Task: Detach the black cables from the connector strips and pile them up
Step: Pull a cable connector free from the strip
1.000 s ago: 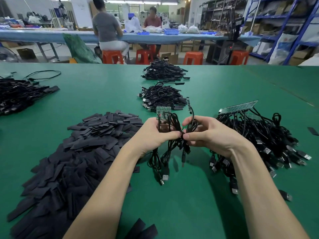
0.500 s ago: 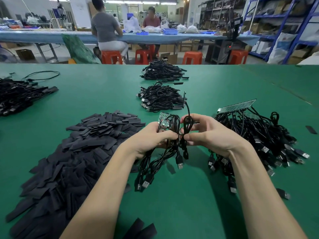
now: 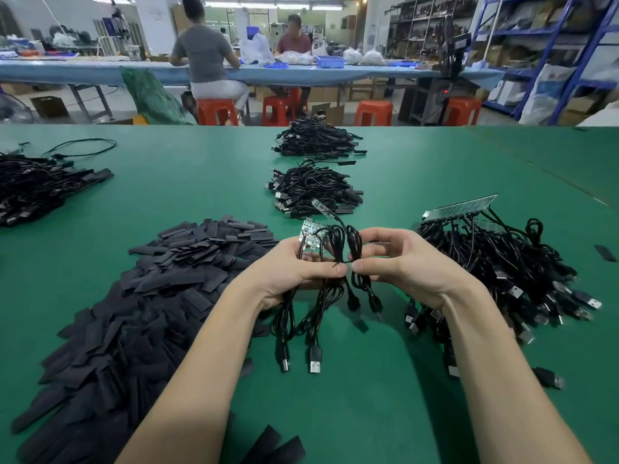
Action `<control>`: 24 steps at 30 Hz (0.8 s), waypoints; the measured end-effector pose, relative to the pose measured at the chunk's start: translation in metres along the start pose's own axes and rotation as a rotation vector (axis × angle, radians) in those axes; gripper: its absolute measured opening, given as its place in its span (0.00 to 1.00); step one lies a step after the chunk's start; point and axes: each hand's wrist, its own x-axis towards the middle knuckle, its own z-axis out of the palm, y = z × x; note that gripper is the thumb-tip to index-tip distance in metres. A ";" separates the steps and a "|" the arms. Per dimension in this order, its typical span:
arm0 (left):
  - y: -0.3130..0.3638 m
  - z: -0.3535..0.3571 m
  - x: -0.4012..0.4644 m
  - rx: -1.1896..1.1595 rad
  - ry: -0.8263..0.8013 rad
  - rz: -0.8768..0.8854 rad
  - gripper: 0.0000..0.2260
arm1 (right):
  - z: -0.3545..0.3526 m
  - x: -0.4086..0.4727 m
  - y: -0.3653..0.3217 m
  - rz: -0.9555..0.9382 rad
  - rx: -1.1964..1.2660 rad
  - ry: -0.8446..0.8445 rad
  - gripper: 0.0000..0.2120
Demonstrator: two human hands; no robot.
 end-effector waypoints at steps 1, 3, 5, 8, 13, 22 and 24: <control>0.000 -0.001 0.000 0.007 0.013 0.009 0.13 | -0.001 0.000 0.000 0.012 0.002 0.000 0.18; -0.001 0.000 0.001 0.013 0.014 0.014 0.11 | -0.003 0.000 0.000 0.038 0.013 -0.007 0.15; -0.001 0.001 0.001 -0.026 -0.006 0.011 0.11 | -0.006 0.000 0.001 0.051 0.066 -0.014 0.14; 0.000 0.003 -0.001 -0.073 -0.028 0.001 0.10 | -0.006 0.001 0.005 0.068 0.158 0.001 0.15; -0.003 0.003 -0.003 -0.155 -0.059 -0.030 0.08 | -0.002 0.002 0.006 0.029 0.179 -0.005 0.25; -0.006 0.003 0.000 -0.207 -0.078 -0.057 0.10 | -0.007 -0.005 0.004 0.011 0.169 -0.118 0.25; -0.007 0.002 0.002 -0.286 -0.011 -0.063 0.13 | -0.009 -0.008 0.003 0.017 0.150 -0.155 0.22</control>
